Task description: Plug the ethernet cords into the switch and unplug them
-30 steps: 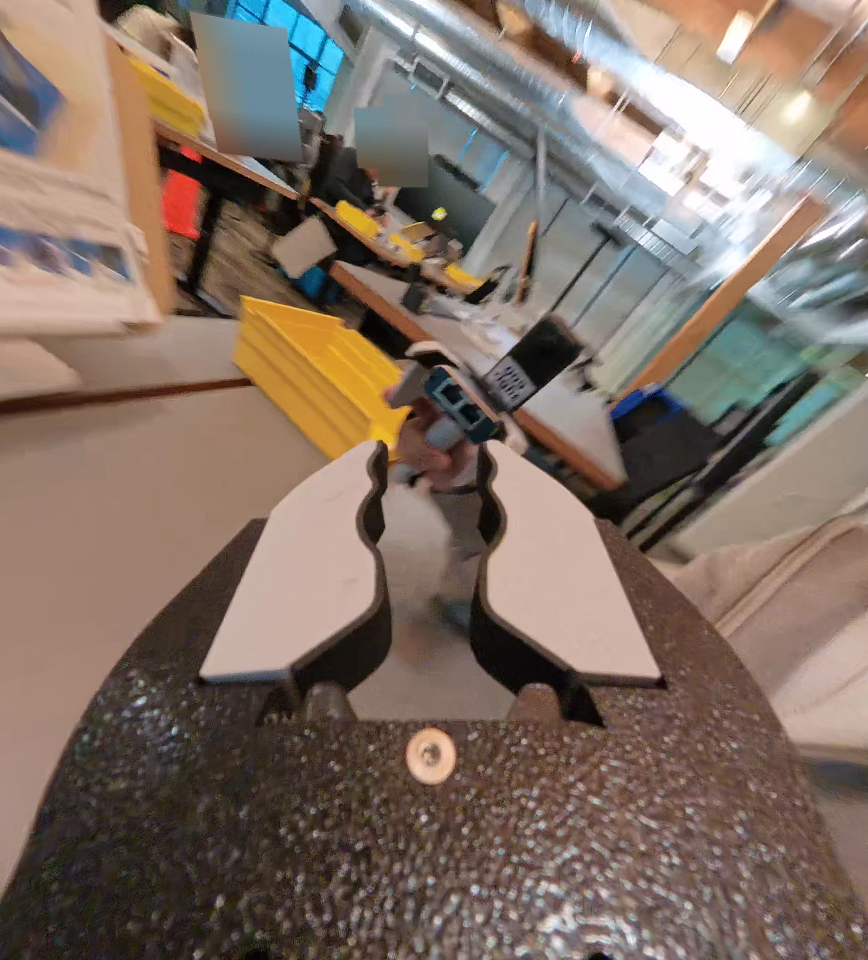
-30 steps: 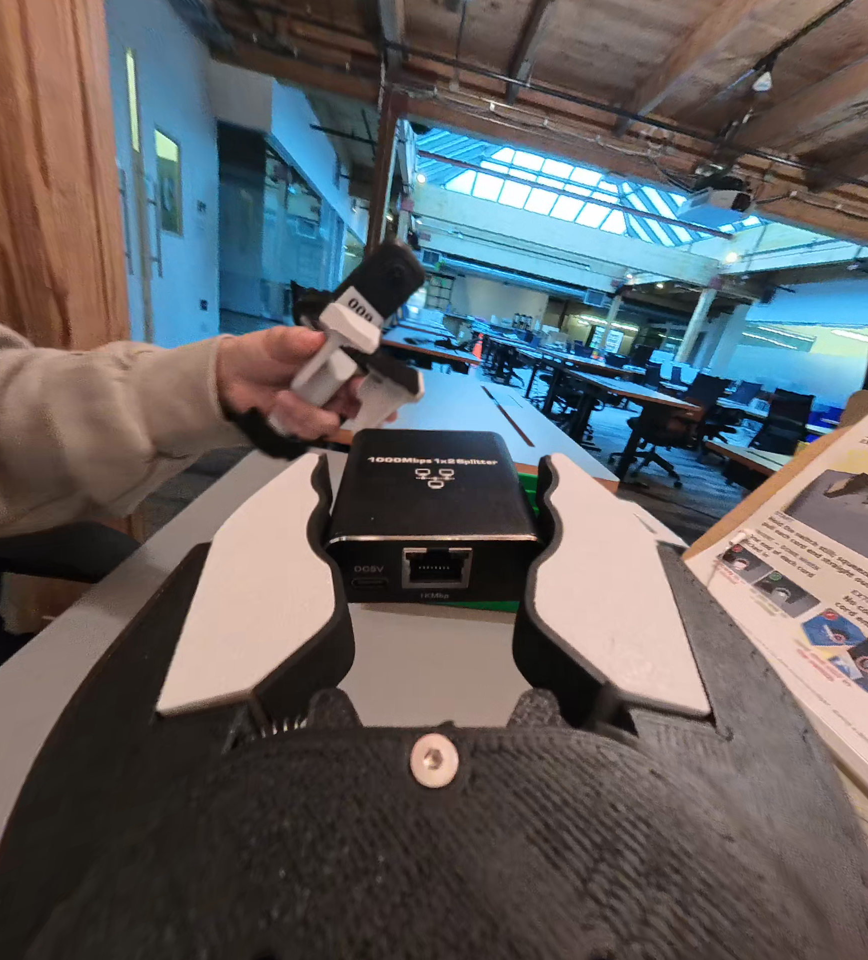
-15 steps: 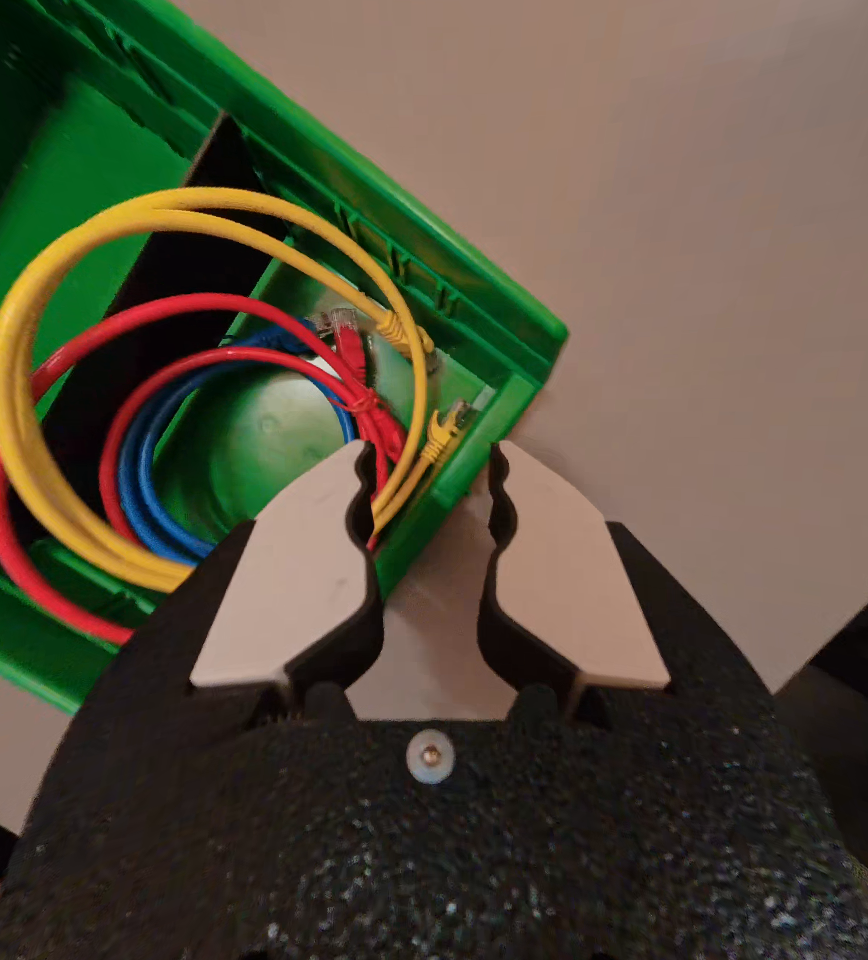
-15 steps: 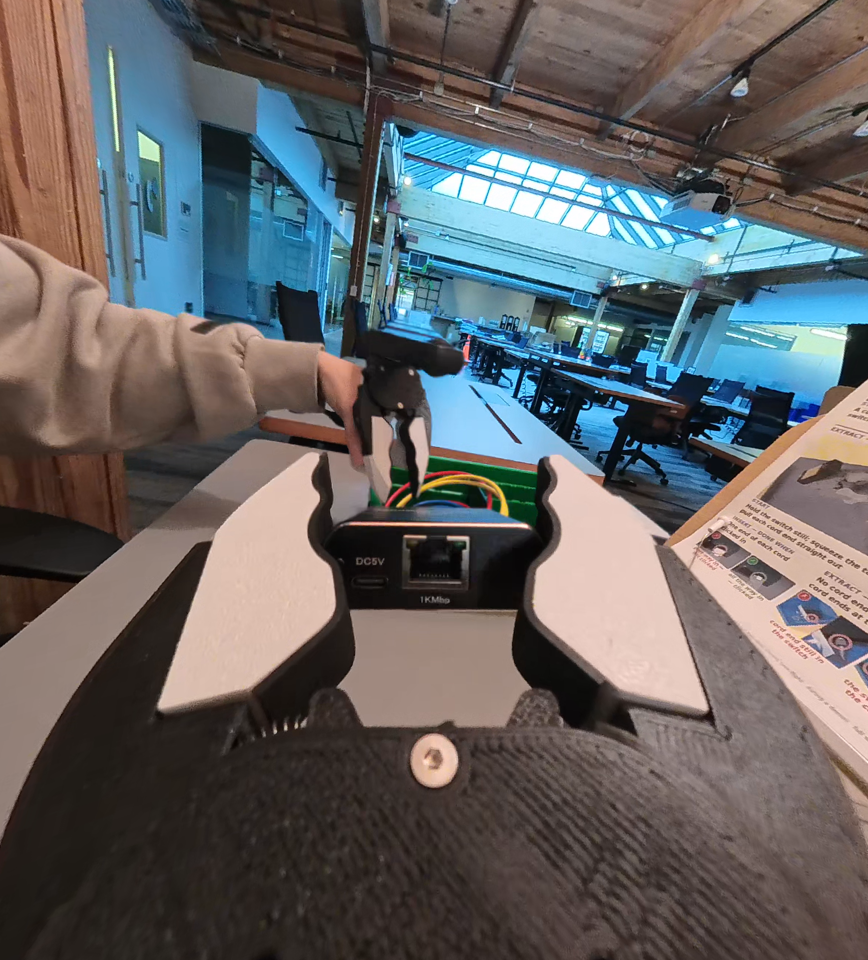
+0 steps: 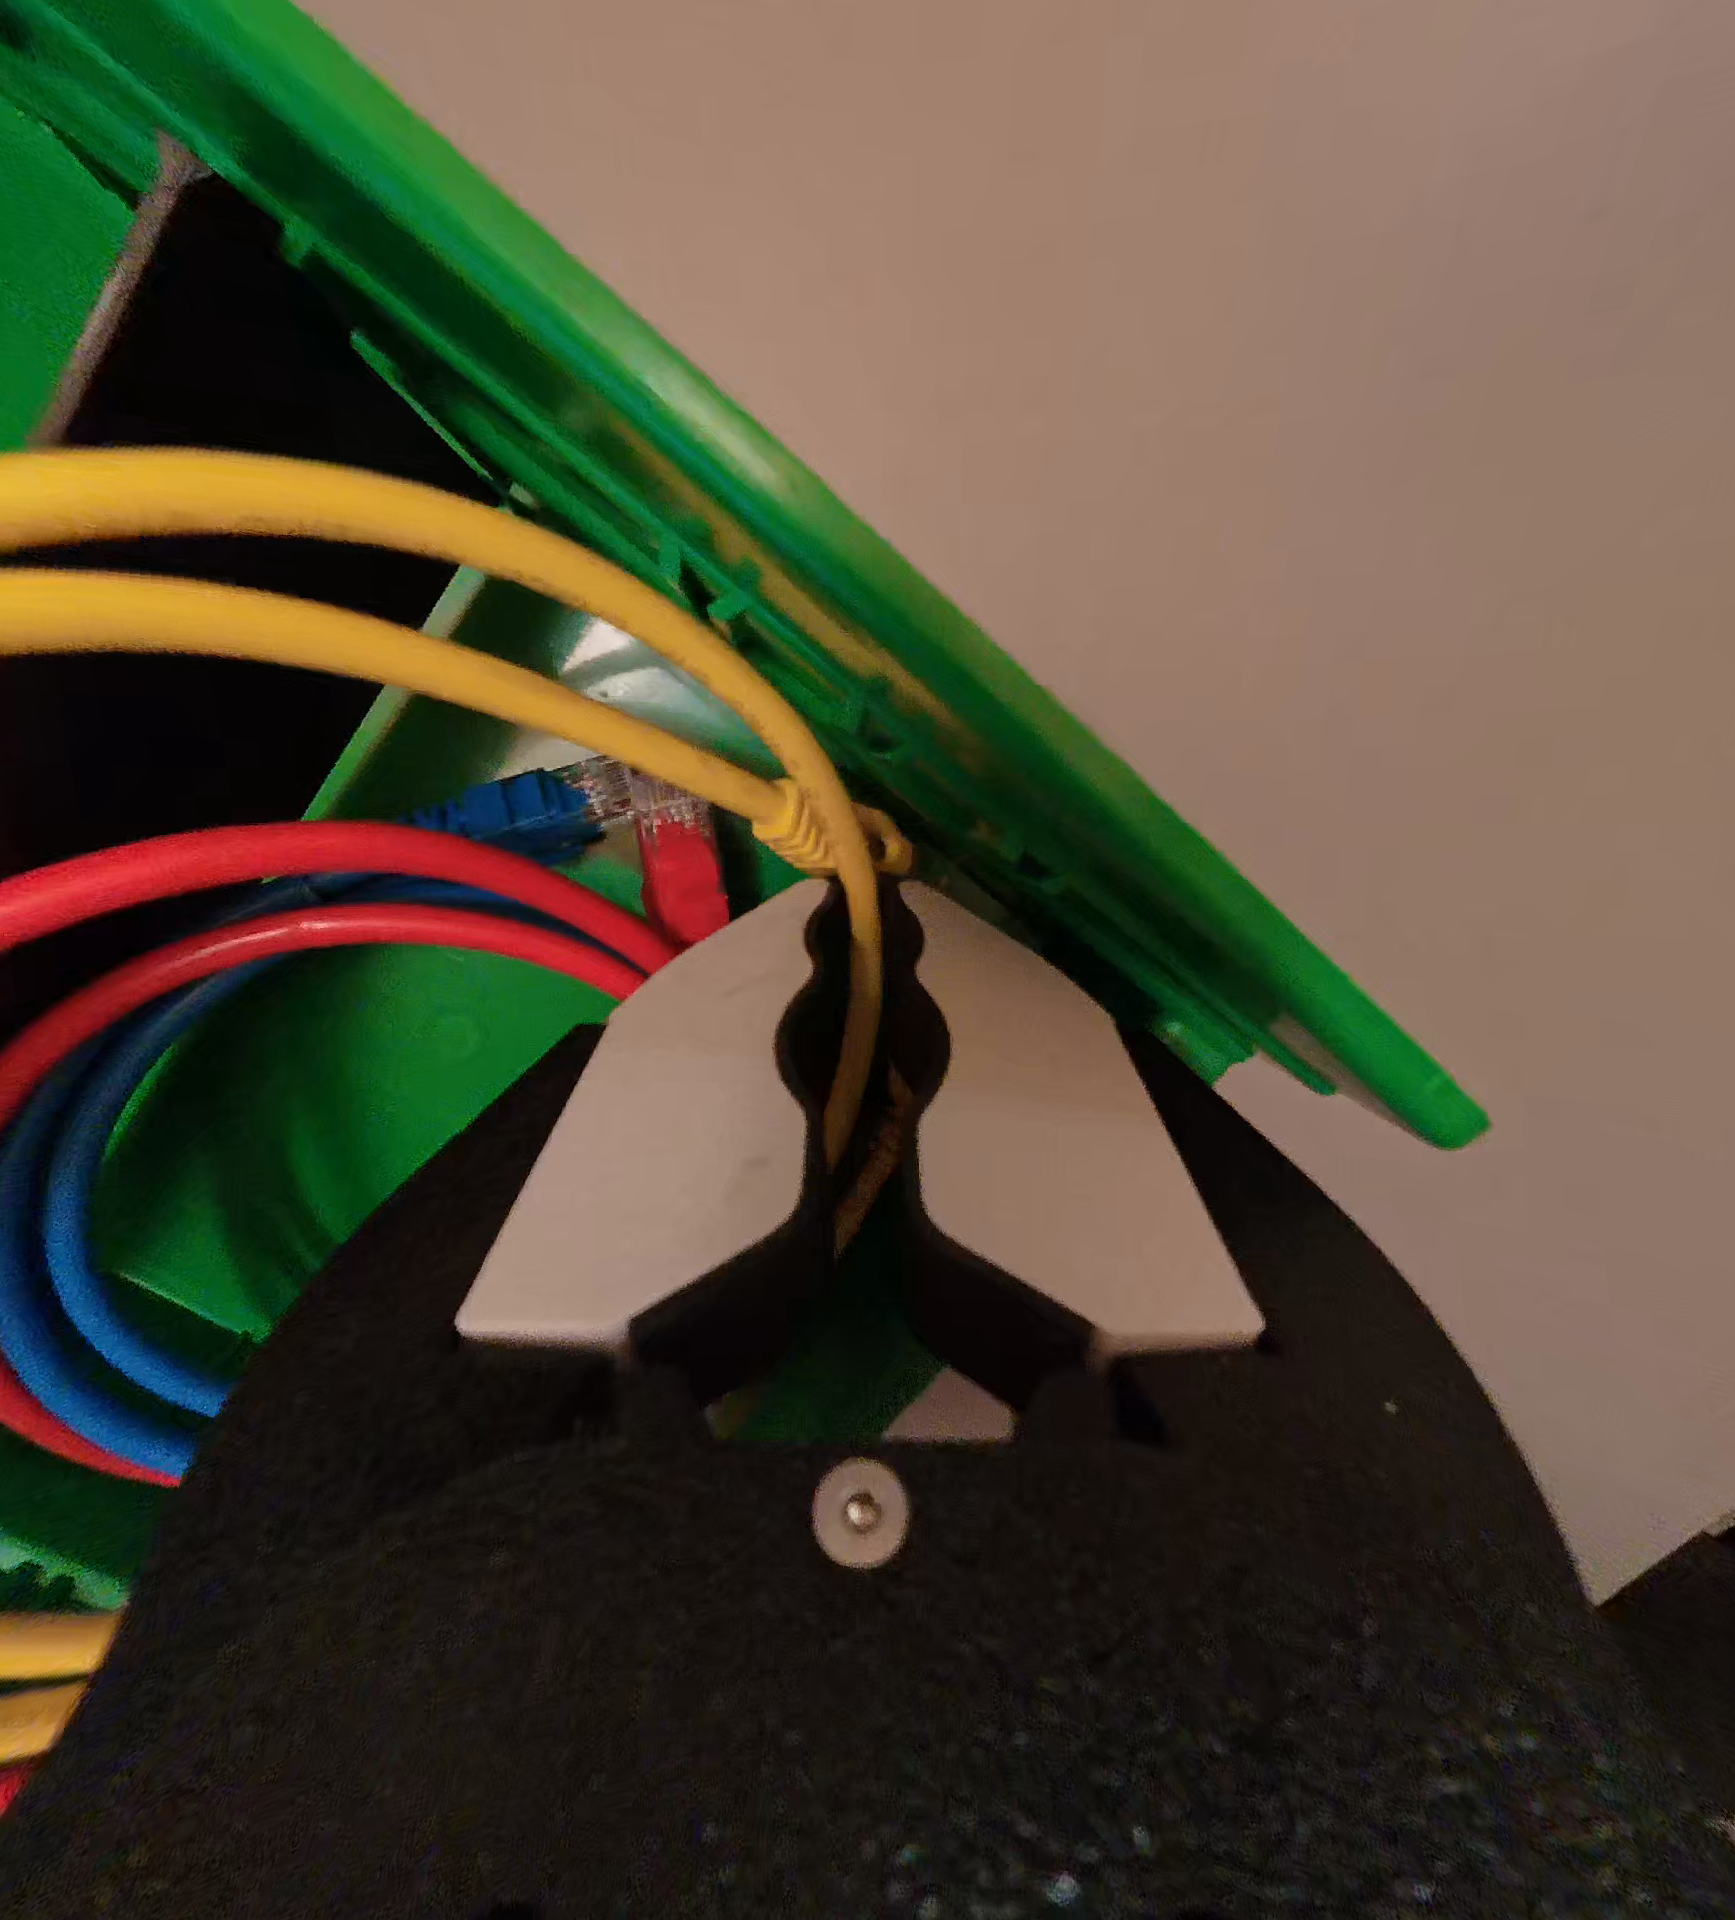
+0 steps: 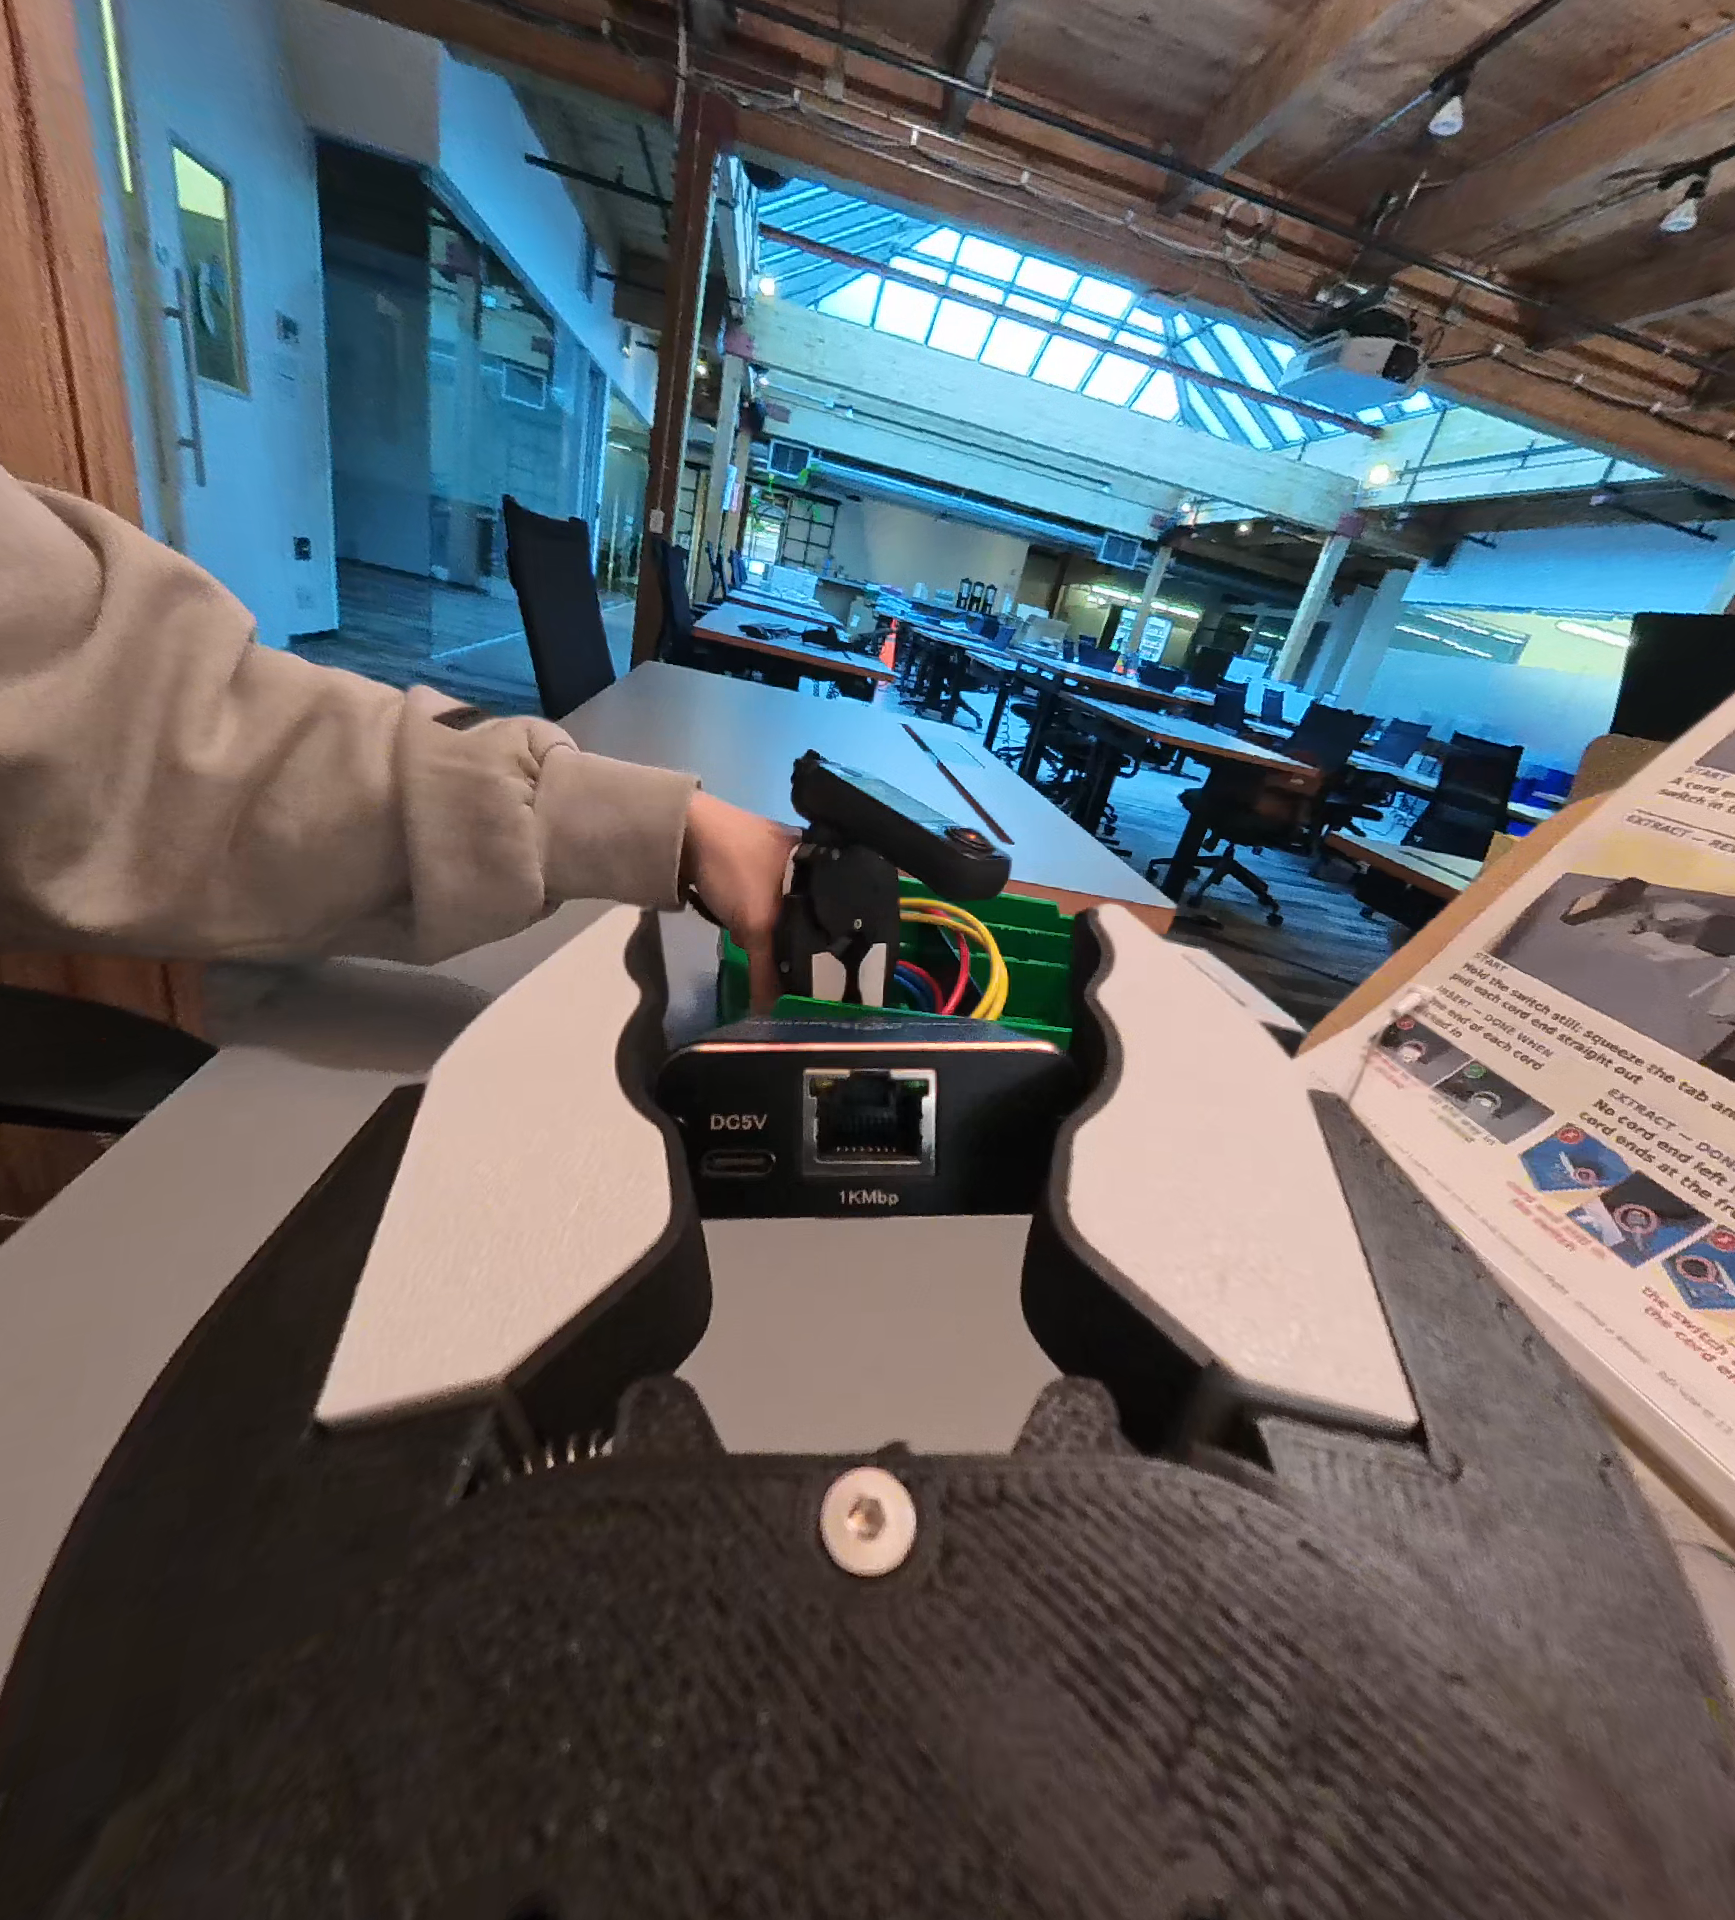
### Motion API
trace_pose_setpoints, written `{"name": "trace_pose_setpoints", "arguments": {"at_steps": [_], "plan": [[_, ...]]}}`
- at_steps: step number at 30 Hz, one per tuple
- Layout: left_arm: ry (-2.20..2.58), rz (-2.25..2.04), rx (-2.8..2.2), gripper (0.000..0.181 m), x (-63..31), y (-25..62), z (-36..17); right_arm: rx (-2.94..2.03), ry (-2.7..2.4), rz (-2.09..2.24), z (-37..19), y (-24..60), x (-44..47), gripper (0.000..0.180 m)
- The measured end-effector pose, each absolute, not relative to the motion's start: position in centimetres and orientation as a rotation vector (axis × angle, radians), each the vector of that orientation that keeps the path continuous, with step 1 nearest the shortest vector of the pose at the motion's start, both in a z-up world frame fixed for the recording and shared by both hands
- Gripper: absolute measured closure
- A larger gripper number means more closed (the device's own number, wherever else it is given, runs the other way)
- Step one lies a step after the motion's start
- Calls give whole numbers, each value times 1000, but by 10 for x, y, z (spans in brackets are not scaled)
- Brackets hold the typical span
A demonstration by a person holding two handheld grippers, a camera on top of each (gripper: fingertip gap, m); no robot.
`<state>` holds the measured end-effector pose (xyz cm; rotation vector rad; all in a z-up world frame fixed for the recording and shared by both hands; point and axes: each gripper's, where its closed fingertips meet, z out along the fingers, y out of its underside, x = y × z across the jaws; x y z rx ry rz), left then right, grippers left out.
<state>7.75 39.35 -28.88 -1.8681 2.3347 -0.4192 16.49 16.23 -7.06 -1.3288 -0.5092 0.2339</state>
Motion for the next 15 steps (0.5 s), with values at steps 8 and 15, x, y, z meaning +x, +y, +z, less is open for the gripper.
{"name": "trace_pose_setpoints", "arguments": {"at_steps": [8, 15], "plan": [[1947, -305, -1885, 140, 75, 425, -262, -1292, -523, 364, -77, 138, 124, 104], [1382, -783, -1742, 133, 66, 333, -129, -1269, -554, 344, -76, 109, 97, 104]]}}
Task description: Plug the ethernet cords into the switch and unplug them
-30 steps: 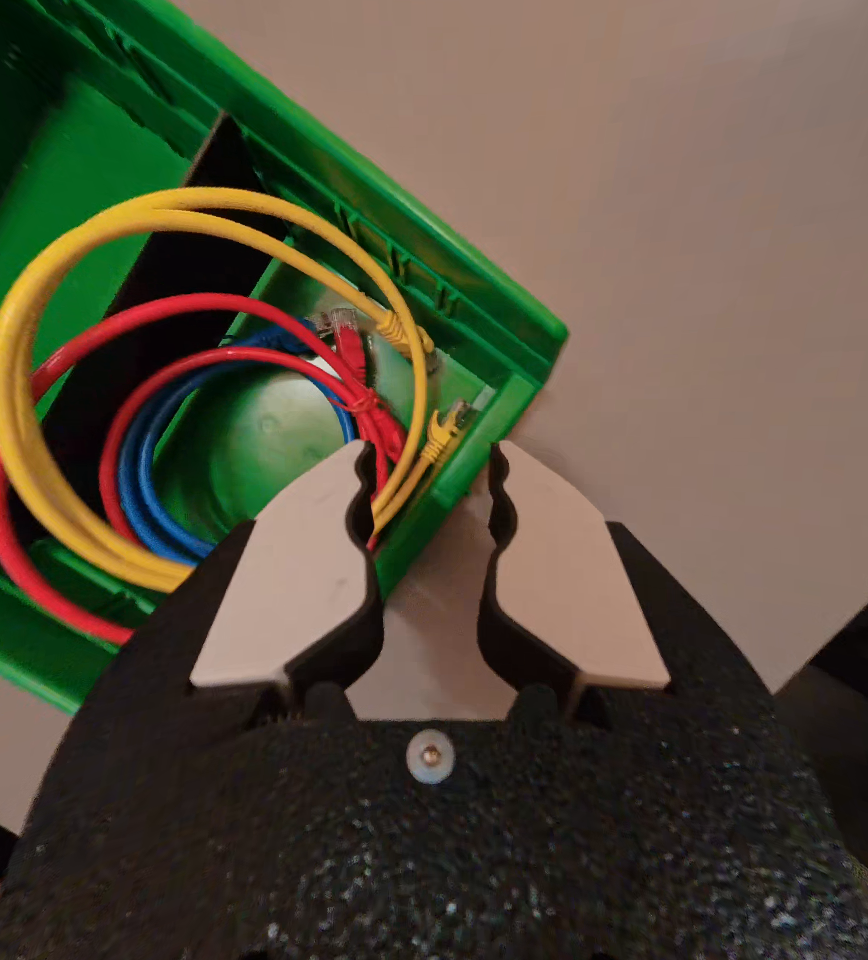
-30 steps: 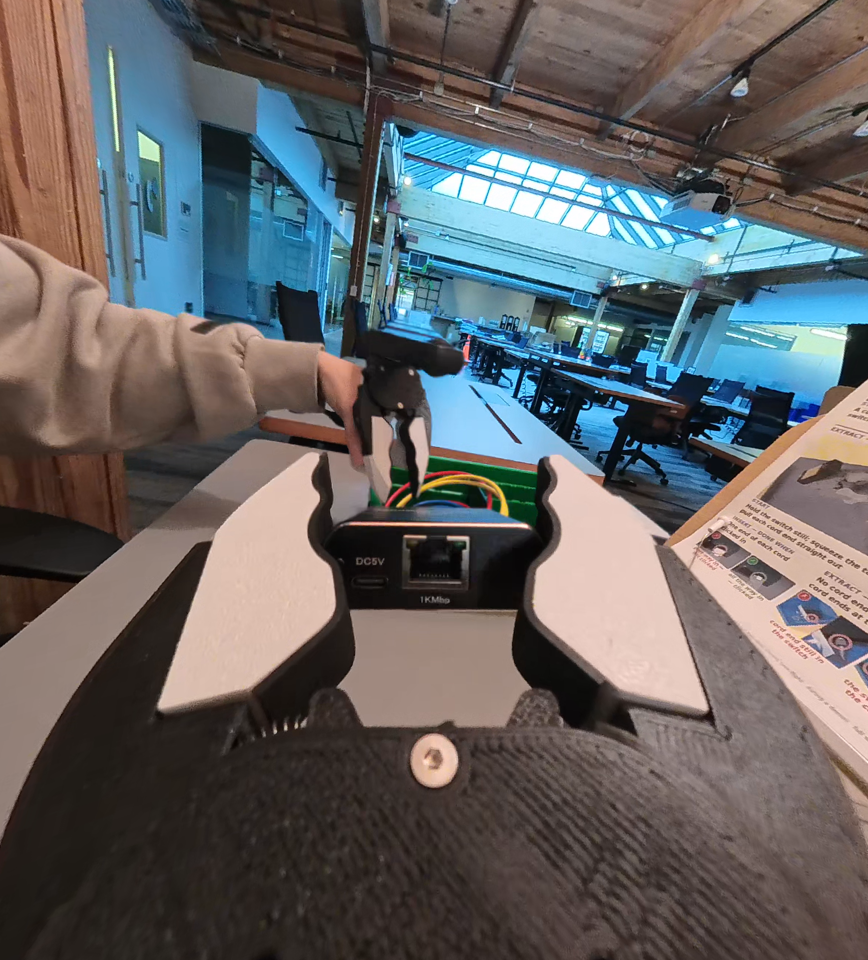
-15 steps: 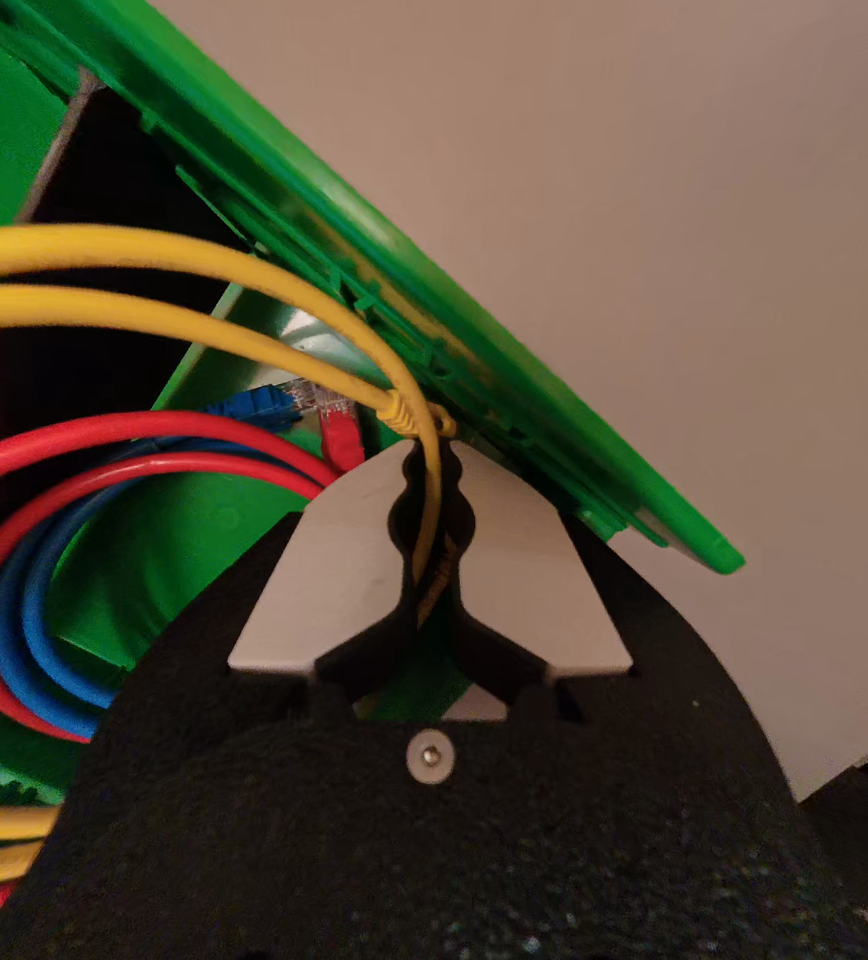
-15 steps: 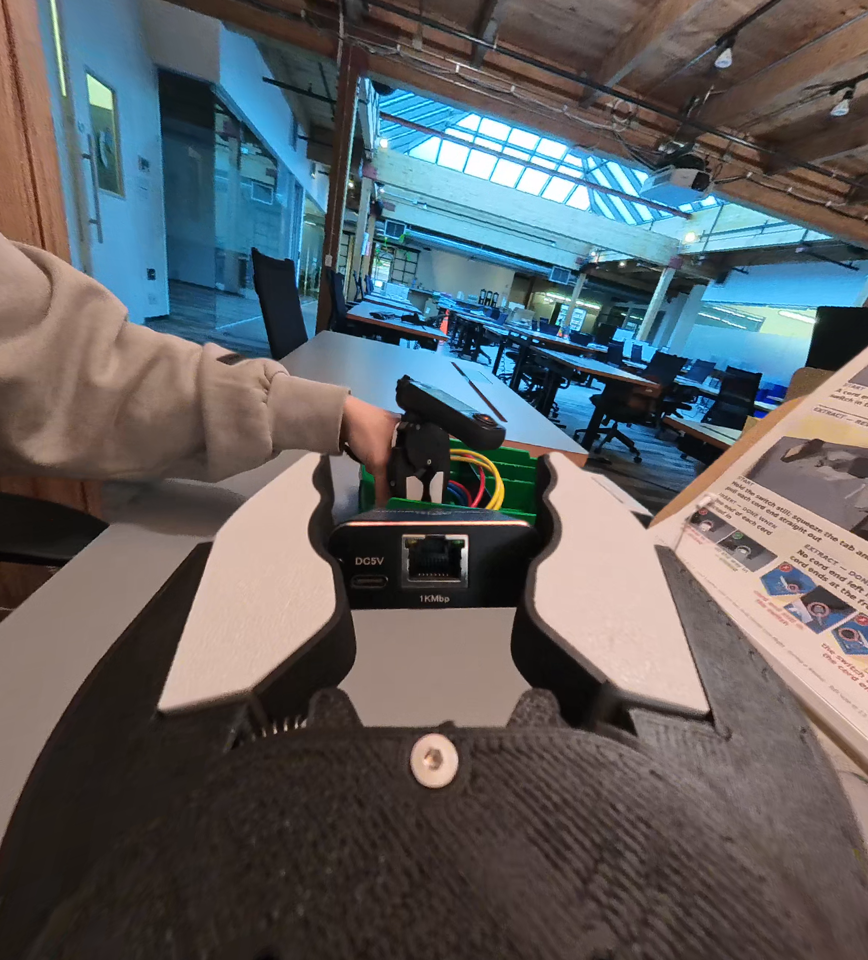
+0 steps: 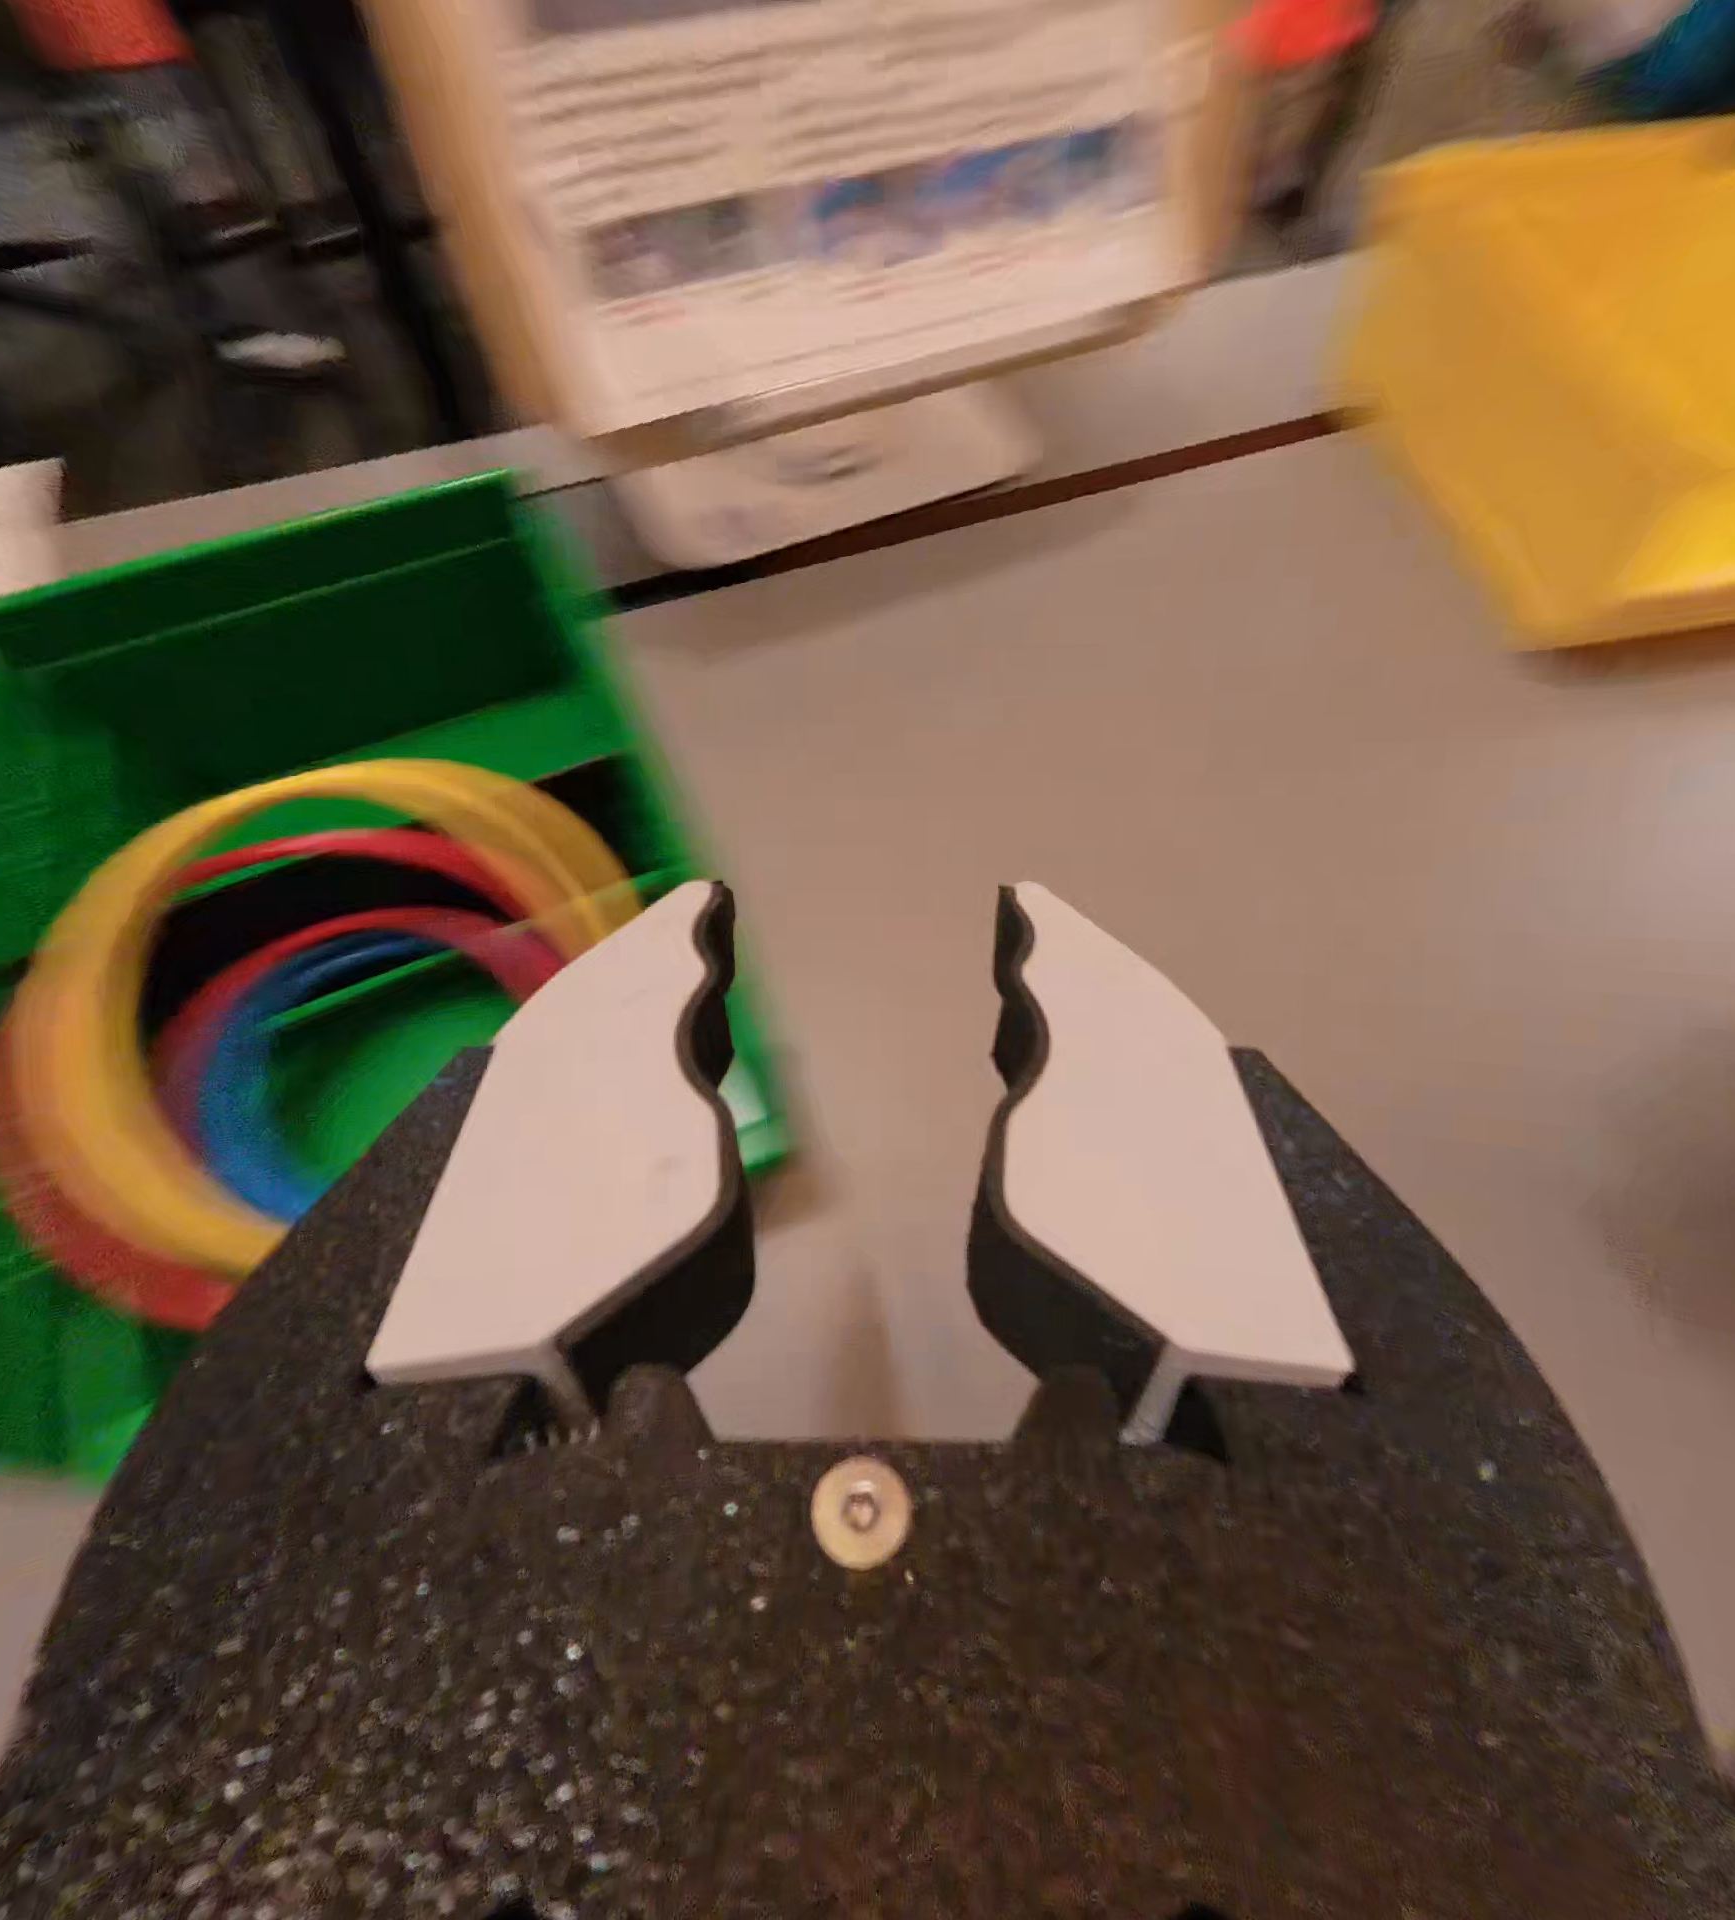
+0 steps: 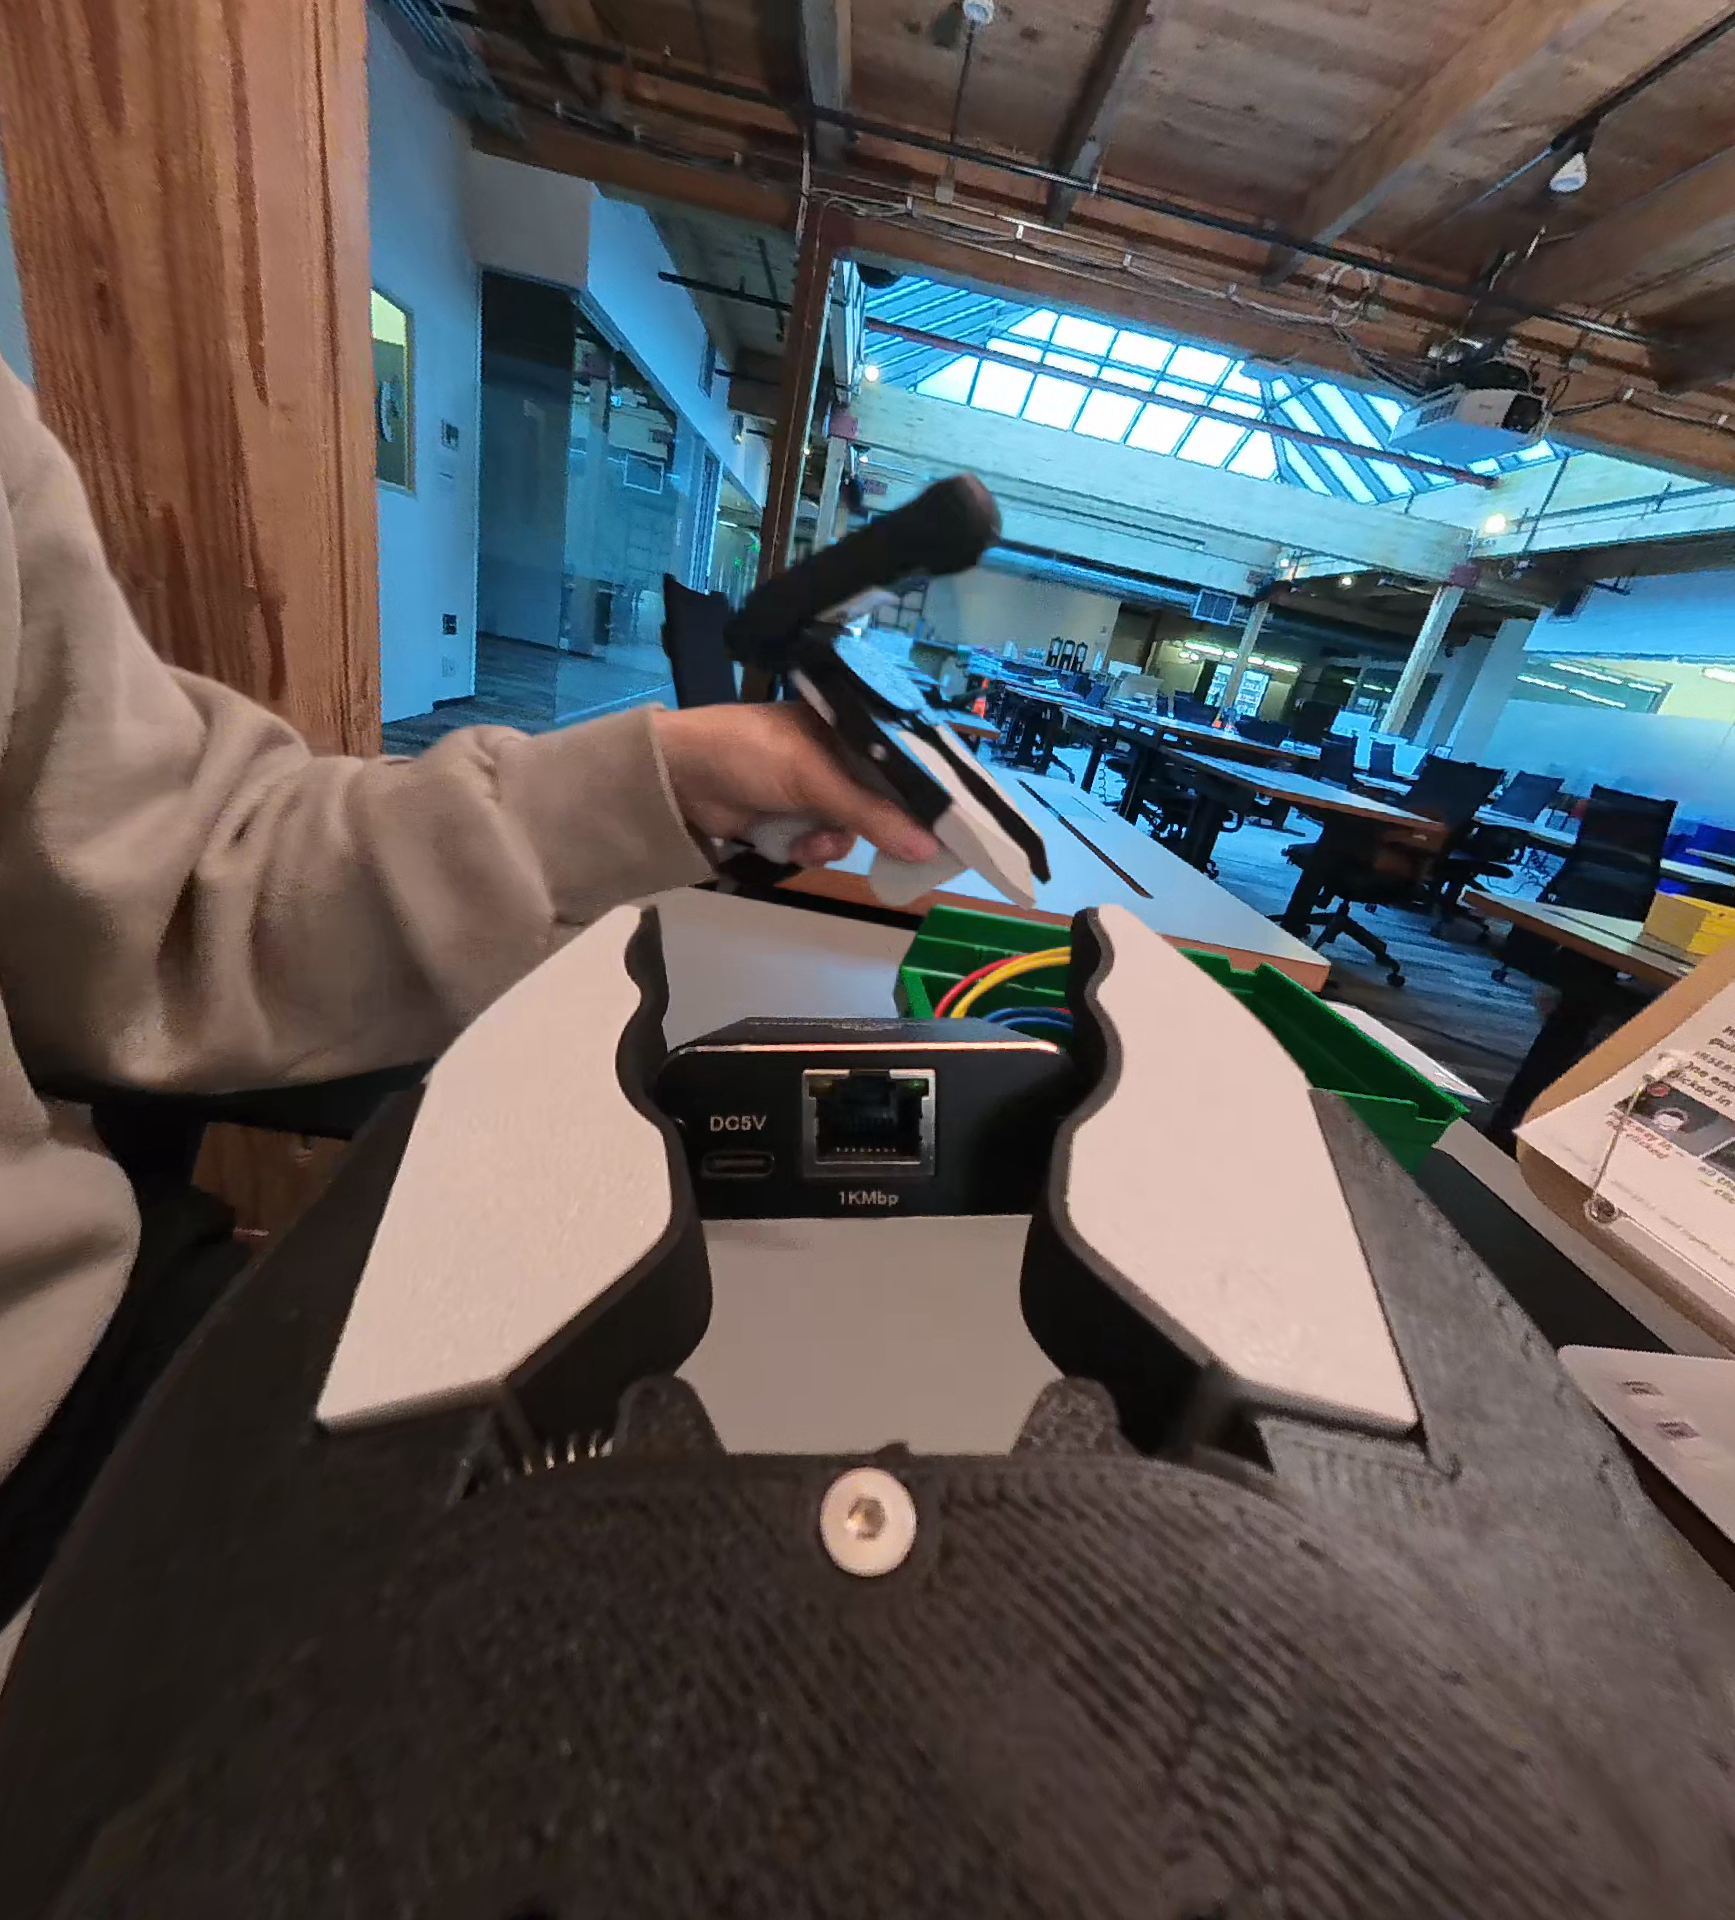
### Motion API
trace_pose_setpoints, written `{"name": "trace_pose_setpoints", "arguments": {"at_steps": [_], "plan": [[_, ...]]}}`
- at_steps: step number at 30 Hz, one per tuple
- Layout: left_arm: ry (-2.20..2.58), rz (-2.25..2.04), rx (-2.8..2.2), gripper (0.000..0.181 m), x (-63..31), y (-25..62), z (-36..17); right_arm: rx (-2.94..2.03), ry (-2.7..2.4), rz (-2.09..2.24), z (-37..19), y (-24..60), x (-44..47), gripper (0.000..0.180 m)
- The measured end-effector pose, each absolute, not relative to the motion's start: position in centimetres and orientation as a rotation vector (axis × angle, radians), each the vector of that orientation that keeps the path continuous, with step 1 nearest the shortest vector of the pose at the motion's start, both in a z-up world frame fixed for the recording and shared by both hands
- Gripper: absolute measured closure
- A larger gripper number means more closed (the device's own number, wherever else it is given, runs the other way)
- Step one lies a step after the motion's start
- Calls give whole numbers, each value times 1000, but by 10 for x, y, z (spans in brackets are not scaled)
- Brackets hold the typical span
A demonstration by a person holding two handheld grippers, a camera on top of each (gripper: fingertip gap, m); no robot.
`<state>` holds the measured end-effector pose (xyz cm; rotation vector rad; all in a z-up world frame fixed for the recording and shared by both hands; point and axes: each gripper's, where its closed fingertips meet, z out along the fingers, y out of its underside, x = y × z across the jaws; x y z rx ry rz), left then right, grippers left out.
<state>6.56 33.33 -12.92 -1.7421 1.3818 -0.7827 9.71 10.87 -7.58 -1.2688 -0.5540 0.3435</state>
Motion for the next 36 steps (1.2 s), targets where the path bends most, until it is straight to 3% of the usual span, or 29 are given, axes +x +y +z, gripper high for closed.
{"name": "trace_pose_setpoints", "arguments": {"at_steps": [5, 7, 8, 11, 13, 16, 18, 25, 36], "plan": [[1791, -2156, -1427, 130, 73, 104, -105, -1252, -584, 369, -76, 94, 77, 104], [1696, -2553, -1459, 124, 76, 74, -100, -1244, -596, 360, -77, 88, 70, 104], [1648, -2626, -1479, 132, 81, 69, -103, -1235, -589, 351, -75, 82, 70, 104], [1678, -2648, -1456, 135, 85, 51, -110, -1235, -578, 318, -71, 68, 72, 104], [1803, -2504, -1519, 100, 89, 40, -128, -1229, -608, 289, -68, 59, 69, 104], [1677, -2812, -1372, 123, 83, 27, -99, -1264, -607, 264, -73, 56, 68, 104], [1715, -2776, -1386, 147, 85, 19, -102, -1260, -610, 267, -74, 55, 62, 104], [1689, -2634, -1619, 155, 90, 25, -113, -1513, -638, 43, -109, 62, 74, 105], [1634, -2661, -1646, 156, 72, 13, -87, -1365, -633, -19, -79, 47, 57, 104]]}}
